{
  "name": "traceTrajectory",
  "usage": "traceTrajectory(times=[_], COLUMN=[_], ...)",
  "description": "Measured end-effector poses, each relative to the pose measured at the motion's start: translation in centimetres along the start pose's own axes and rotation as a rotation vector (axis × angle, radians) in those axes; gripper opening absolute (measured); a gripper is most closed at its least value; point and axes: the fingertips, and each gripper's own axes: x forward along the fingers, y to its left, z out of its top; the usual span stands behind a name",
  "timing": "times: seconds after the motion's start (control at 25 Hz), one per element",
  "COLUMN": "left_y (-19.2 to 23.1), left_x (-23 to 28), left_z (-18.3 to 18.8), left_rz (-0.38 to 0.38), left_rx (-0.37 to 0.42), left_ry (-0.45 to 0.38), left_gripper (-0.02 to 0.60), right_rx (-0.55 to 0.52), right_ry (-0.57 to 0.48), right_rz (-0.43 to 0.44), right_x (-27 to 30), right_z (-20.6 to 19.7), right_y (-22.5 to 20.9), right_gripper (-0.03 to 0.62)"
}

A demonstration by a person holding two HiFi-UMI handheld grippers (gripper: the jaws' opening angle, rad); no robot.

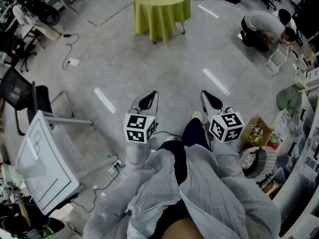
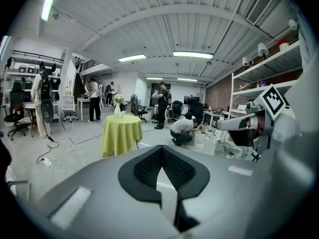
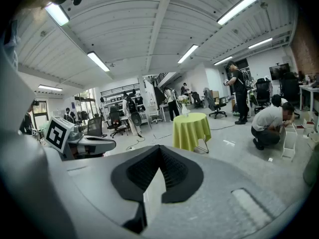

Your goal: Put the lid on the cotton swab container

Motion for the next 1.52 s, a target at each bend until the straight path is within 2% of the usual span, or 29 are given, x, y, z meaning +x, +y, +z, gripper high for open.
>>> traceTrajectory(times=[0.4, 0.88, 1.2, 1.52], left_y=[-0.9, 0.4, 5.0, 7.9], left_x=[-0.2, 0.7, 5.1, 12.1], left_z=[0.5, 0.2, 2.2, 6.3], left_rz=[-0.048, -0.018, 0.03, 0.042], left_rx=[0.043, -0.009, -0.001, 0.003], left_ry=[0.006, 0.021, 0.02, -0.005], left_gripper=[0.018, 0.018, 0.018, 0.018], right_rx=[-0.001, 0.034, 0.034, -0.005], right_ry=[-0.027, 0.02, 0.054, 0.084], right_rz=[-0.021, 0.012, 0.082, 0.109], right_x=[0.3, 3.3, 10.2, 15.7], right_z=[0.7, 0.3, 2.5, 6.4], right_y=[0.8, -0.1, -2.0, -7.3], right_gripper=[0.002, 0.002, 0.002, 0.002])
